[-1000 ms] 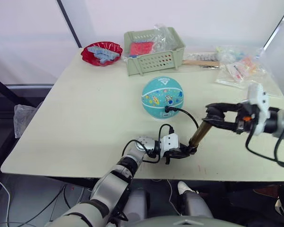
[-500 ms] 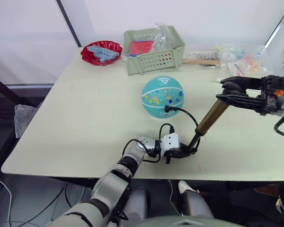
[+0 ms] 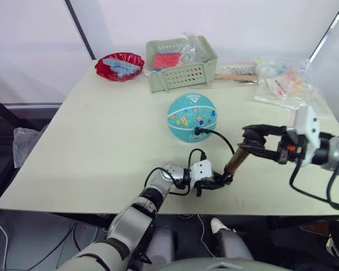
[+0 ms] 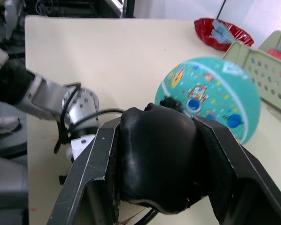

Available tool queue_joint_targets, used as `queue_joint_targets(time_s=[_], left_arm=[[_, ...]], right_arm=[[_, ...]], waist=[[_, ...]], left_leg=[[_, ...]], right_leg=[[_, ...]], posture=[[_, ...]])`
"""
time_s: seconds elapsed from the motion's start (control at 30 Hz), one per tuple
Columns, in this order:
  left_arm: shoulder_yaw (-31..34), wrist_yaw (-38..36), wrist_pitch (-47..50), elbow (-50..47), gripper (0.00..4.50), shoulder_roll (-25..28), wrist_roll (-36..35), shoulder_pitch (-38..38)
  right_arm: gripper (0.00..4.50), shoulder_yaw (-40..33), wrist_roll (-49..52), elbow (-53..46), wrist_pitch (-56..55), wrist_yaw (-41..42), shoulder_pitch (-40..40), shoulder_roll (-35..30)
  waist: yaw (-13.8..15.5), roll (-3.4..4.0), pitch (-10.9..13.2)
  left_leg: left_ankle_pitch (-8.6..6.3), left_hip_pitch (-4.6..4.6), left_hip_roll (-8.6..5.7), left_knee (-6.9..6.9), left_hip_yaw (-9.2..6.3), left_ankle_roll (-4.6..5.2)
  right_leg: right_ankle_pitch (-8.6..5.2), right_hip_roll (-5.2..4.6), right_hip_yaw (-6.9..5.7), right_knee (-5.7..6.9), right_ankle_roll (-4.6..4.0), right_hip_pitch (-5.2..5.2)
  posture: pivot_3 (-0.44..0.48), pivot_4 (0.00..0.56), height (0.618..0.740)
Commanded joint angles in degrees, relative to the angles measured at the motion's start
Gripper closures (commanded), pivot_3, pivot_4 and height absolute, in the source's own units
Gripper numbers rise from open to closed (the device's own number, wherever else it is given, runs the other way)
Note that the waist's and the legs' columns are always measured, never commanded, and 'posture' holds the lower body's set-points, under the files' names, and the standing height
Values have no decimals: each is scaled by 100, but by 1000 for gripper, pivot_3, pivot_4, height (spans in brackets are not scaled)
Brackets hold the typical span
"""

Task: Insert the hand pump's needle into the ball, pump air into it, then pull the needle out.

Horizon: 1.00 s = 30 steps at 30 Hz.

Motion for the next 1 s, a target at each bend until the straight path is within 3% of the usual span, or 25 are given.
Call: queue_joint_targets(time_s=[0.03,0.23,0.37,0.73,1.0], left_arm=[[-186,-13,206,364,3469,129,326,296],[-183,-35,205,355,3469,154,323,287],[-193,-47,195,365,3469,156,334,298],[-215,-68,185,382,3469,144,350,296],[-216,-69,181,393,3469,143,354,267]], right_arm=[[2560,581,-862,385,-240,-57,328,60],[2560,664,-1036,460,-462,-41,309,266],[2560,239,-612,279,-230,16,-6,256],[2560,-1204,933,181,798,440,-1061,-507],[2560,-1795,1925,375,1574,497,-1892,-1108]], waist=[[-3,8,-6],[0,10,-7],[2,11,1],[11,40,55],[12,52,77]], left_leg=[[0,0,0,0,1,0],[0,1,0,0,0,0],[0,0,0,0,0,0],[0,-19,-4,0,0,0],[0,-22,-3,0,0,0]], right_leg=[[0,0,1,0,0,0],[0,3,0,0,-1,0],[1,3,0,0,-1,-1],[2,-2,2,0,-3,-8],[2,-9,1,0,-3,-10]], posture=[[0,150,736],[0,150,736],[0,150,736],[0,150,736],[0,150,736]])
